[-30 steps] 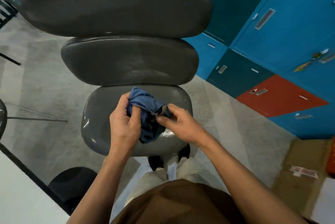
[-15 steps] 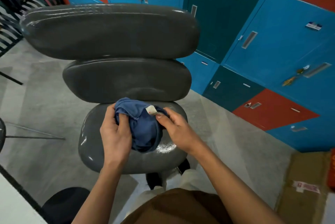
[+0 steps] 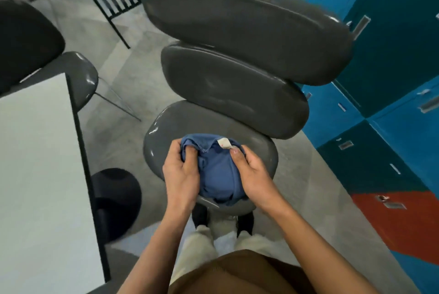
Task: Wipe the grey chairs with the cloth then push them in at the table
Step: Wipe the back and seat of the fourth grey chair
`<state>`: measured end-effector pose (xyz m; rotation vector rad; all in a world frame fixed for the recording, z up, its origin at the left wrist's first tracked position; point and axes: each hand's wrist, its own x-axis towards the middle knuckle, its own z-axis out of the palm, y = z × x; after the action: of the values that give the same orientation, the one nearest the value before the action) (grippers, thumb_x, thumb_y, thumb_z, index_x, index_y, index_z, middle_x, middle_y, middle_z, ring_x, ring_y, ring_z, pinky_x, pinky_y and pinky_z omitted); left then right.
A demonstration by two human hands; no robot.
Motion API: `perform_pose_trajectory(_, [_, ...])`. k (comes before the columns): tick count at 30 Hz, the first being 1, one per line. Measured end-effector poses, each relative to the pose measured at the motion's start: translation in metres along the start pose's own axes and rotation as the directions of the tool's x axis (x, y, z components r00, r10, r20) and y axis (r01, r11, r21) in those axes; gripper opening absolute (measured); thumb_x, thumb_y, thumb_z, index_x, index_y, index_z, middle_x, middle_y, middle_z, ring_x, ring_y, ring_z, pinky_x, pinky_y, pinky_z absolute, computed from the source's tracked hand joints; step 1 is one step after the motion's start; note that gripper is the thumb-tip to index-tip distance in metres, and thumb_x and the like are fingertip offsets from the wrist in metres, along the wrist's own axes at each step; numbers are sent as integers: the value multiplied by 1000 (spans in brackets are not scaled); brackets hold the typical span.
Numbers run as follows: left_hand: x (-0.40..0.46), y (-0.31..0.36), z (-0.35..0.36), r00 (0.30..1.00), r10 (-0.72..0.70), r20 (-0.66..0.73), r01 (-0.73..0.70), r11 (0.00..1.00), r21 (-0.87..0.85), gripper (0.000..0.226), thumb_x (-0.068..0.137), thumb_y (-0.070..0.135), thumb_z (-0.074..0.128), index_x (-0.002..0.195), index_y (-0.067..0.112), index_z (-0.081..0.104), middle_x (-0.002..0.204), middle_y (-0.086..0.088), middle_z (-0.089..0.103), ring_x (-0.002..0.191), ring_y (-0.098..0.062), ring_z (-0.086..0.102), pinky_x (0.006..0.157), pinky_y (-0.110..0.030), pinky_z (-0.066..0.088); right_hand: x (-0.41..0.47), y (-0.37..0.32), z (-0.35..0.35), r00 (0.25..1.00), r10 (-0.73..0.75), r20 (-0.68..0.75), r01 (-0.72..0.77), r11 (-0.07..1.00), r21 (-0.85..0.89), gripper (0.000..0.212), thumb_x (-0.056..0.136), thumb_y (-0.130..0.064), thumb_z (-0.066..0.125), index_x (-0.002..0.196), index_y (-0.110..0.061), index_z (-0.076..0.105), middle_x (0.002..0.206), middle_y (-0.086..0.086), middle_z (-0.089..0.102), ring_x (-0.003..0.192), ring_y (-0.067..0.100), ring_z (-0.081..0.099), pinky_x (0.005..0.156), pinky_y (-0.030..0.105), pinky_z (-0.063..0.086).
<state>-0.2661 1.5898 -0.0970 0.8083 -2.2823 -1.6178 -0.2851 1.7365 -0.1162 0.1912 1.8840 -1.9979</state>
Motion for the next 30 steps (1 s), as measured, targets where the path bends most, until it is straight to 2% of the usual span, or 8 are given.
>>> perform_pose_trajectory(2, [-12,-7,-7,996,-52,-74,51,999,-18,18,106,21,50,93,25,62,81,20,65,77,-4,58,74,-32,50,-1,1,6,997,24,72,-24,1000,9,20,106,-23,49,109,-19,68,97,-9,75,91,1,68,76,18,52])
perform_pose_trajectory(7, [-45,-27,-36,960,-157,-232,142,987,-82,20,106,21,50,90,18,61,74,15,62,70,-7,54,69,-38,48,-10,10,29,969,65,238,-54,997,-52,23,106,-25,50,108,-12,69,102,7,74,91,10,68,78,24,55])
perform_pose_trajectory(12, [-88,-54,-69,898,-218,-381,190,975,-111,19,105,17,51,89,20,61,75,12,62,69,-7,55,64,-31,46,-34,26,57,909,130,397,-66,983,-171,21,106,-21,50,106,-23,71,97,-6,77,92,8,71,77,22,54])
perform_pose_trajectory(15, [-123,-73,-87,859,-290,-422,243,956,-161,18,106,21,50,92,26,61,81,9,63,77,-14,61,67,-38,51,-55,43,70,868,188,459,-70,962,-262,20,106,-24,51,106,-25,71,102,-3,76,97,13,72,80,27,57])
perform_pose_trajectory(17, [-149,-81,-97,825,-319,-466,262,947,-185,18,105,20,50,93,26,61,82,7,64,78,-13,62,69,-39,51,-74,55,76,838,227,497,-66,945,-320,20,106,-27,51,106,-25,71,103,-1,76,97,14,72,78,26,56])
perform_pose_trajectory(22, [-214,-102,-118,719,-388,-576,296,922,-251,19,104,19,52,90,27,61,79,16,64,72,-3,59,65,-32,47,-127,79,89,772,293,564,-45,911,-411,21,106,-27,50,108,-26,71,103,-6,76,98,9,72,76,21,54])
perform_pose_trajectory(26, [-258,-114,-131,655,-410,-635,290,912,-290,18,103,20,52,89,28,60,80,10,65,73,-10,60,67,-37,49,-162,89,96,705,331,628,-26,896,-443,23,106,-31,49,114,-22,69,104,-2,76,98,13,73,74,23,56])
perform_pose_trajectory(30, [-293,-113,-141,577,-415,-703,237,909,-342,17,103,18,53,93,28,63,83,4,67,79,-19,64,71,-43,53,-192,95,101,620,335,709,15,899,-439,24,107,-29,48,117,-21,68,107,-2,76,101,13,72,80,29,57])
